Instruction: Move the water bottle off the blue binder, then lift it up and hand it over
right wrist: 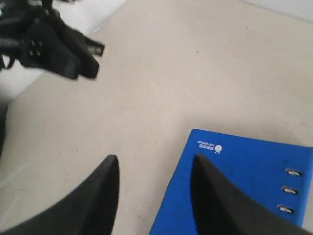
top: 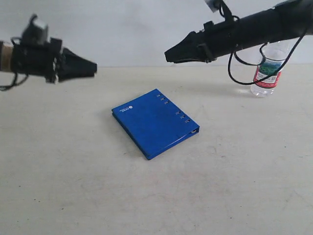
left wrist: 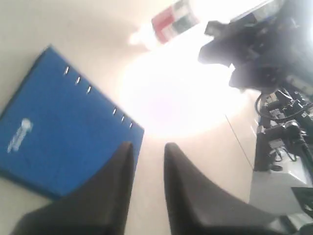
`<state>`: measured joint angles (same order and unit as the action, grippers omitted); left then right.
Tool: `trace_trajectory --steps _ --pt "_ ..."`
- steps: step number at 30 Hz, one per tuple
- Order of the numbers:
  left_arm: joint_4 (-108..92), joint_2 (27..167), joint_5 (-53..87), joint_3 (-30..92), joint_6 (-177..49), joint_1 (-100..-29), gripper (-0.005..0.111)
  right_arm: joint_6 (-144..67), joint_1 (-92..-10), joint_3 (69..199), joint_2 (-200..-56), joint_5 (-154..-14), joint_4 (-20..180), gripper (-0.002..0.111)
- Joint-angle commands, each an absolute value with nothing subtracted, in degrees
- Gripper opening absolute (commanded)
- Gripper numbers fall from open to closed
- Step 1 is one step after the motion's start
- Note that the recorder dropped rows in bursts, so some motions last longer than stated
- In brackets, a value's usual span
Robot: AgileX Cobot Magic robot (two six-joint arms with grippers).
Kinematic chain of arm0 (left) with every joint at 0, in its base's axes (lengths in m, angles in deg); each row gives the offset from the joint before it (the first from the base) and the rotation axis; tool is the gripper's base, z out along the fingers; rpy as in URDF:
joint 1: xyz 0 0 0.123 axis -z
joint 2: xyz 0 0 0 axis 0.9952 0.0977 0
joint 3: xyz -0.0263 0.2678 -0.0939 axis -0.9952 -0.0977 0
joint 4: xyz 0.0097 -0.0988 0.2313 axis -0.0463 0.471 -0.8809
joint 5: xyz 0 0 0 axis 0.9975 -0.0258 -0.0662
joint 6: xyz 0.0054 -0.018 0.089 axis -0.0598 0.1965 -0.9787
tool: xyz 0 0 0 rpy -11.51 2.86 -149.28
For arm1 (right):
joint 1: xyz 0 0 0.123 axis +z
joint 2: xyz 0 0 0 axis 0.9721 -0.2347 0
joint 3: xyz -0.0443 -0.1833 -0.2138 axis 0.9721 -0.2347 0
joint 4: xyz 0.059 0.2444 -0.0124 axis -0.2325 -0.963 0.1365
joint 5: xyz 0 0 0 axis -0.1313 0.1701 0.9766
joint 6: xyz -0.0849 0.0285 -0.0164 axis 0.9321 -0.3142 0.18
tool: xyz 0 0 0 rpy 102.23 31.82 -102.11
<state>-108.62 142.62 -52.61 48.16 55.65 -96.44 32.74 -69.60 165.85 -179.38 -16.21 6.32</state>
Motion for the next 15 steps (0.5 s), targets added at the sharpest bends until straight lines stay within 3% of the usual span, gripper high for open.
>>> trace_trajectory --steps 1,6,9,11,12,15 --pt "-107.98 123.13 -53.19 44.82 48.3 -96.88 0.019 33.22 -68.39 165.86 -172.55 -13.7 12.63 0.037" --pt "-107.98 100.77 -49.09 24.05 42.29 -96.16 0.019 30.05 -63.02 165.86 -168.99 -13.7 32.9 0.036" --pt "-106.55 95.84 -22.37 4.4 51.7 -93.01 0.014 24.2 -61.92 165.86 -168.99 -20.14 35.73 0.036" --pt "-85.93 96.67 1.26 -4.7 42.8 -89.4 0.011 13.64 -61.92 165.86 -168.99 -28.05 37.15 0.036" --pt "-77.93 97.32 6.19 -6.15 36.75 -88.58 0.011 9.87 -61.92 165.86 -168.99 -29.33 37.81 0.036" --pt "-52.07 101.63 1.13 -6.85 12.02 -88.33 0.011 3.5 -61.92 165.86 -169.47 -30.43 40.05 0.036"
